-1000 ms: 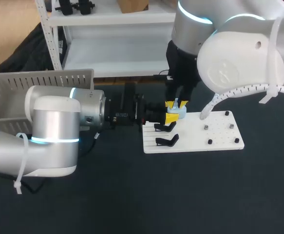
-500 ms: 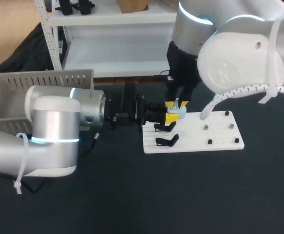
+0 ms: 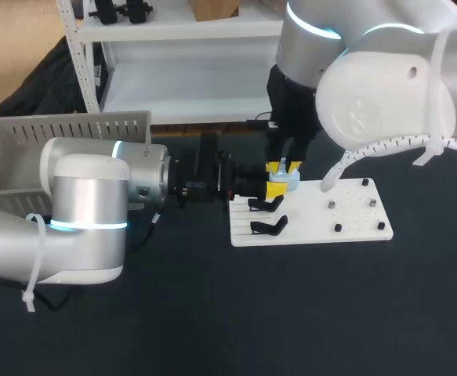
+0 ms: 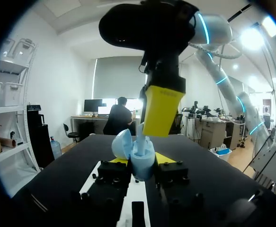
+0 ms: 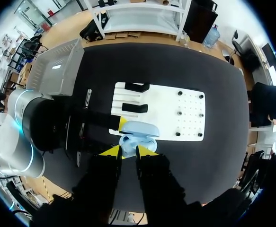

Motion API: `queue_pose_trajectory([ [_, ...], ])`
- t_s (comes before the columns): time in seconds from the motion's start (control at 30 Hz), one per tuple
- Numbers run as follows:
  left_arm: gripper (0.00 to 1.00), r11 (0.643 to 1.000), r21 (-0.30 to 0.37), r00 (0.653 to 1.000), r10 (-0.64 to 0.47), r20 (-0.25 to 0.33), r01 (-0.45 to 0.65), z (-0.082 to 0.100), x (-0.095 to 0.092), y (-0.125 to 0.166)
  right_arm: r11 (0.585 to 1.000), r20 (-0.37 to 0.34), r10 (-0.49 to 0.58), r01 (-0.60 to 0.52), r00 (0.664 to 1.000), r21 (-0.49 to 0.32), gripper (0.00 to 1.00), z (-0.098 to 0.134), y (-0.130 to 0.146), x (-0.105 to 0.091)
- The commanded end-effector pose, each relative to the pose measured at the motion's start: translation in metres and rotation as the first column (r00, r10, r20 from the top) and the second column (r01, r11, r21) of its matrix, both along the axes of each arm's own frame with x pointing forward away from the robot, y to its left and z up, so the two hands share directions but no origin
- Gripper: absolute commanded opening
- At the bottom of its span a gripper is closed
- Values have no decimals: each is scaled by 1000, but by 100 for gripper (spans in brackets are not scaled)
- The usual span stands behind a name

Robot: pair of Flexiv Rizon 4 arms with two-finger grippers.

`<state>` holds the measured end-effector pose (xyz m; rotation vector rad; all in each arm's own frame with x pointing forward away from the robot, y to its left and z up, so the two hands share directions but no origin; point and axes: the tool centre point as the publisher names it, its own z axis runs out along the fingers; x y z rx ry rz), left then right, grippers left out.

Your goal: Pick up each earbud case from the left stands, insert the matching earbuds, close the lid, and place the case in the box.

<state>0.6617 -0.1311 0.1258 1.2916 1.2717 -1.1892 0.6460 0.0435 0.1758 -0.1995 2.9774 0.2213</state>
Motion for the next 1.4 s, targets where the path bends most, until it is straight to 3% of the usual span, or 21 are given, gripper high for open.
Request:
queue_pose_trajectory([
  [0.03, 0, 1000, 0, 1000, 6, 2, -6, 0, -2, 0, 1000, -4, 2, -2, 1000, -4, 0, -1, 2, 3],
  [0.83, 0, 1000, 0, 1000, 6, 2, -6, 0, -2, 0, 1000, -15, -2, 1, 1000, -15, 0, -5, 5, 8],
  [0.93, 0, 1000, 0, 1000, 6, 2, -6, 0, -2, 0, 1000, -13, -4, 4, 1000, -15, 43, -5, 4, 8],
  [0.97, 0, 1000, 0, 1000, 6, 2, -6, 0, -2, 0, 1000, -13, -5, 4, 1000, -14, 49, -4, 4, 8],
  [1.03, 0, 1000, 0, 1000, 6, 2, -6, 0, -2, 0, 1000, -9, -4, 4, 1000, -13, 71, -2, 4, 7],
  [1.13, 0, 1000, 0, 1000, 6, 2, -6, 0, -2, 0, 1000, -1, -3, 3, 1000, -12, 78, 3, 3, 5],
  [1.33, 0, 1000, 0, 1000, 6, 2, -6, 0, -2, 0, 1000, 23, -15, 15, 1000, 8, 80, 14, -1, 6],
  [1.4, 0, 1000, 0, 1000, 6, 2, -6, 0, -2, 0, 997, 71, -77, 77, 995, 1, 85, 18, -5, 13],
])
